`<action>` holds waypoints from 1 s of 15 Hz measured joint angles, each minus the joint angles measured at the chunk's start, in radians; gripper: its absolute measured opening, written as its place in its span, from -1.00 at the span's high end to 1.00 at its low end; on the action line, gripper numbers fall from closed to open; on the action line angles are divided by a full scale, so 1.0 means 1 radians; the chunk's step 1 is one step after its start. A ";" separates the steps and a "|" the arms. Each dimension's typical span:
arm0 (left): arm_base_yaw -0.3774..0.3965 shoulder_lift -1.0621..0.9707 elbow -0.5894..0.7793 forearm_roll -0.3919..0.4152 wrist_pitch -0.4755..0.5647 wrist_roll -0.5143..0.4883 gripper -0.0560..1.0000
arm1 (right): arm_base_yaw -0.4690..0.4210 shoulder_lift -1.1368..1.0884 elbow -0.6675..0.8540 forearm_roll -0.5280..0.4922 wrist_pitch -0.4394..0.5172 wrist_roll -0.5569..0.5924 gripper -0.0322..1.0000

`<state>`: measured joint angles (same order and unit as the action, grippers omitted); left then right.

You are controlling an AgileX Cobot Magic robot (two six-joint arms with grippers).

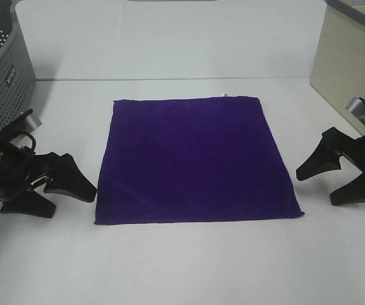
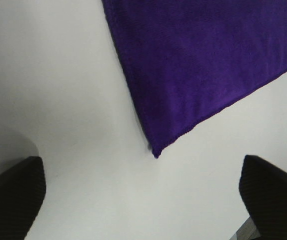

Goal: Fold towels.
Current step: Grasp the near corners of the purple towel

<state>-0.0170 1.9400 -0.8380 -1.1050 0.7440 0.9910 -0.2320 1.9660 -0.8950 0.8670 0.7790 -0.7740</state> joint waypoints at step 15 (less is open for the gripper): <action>-0.271 0.223 -0.307 0.048 0.125 -0.334 -0.65 | 0.287 0.086 -0.016 0.123 -0.060 0.051 -0.27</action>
<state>-0.2880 2.1630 -1.1450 -1.0570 0.8690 0.6570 0.0550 2.0520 -0.9110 0.9900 0.7190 -0.7230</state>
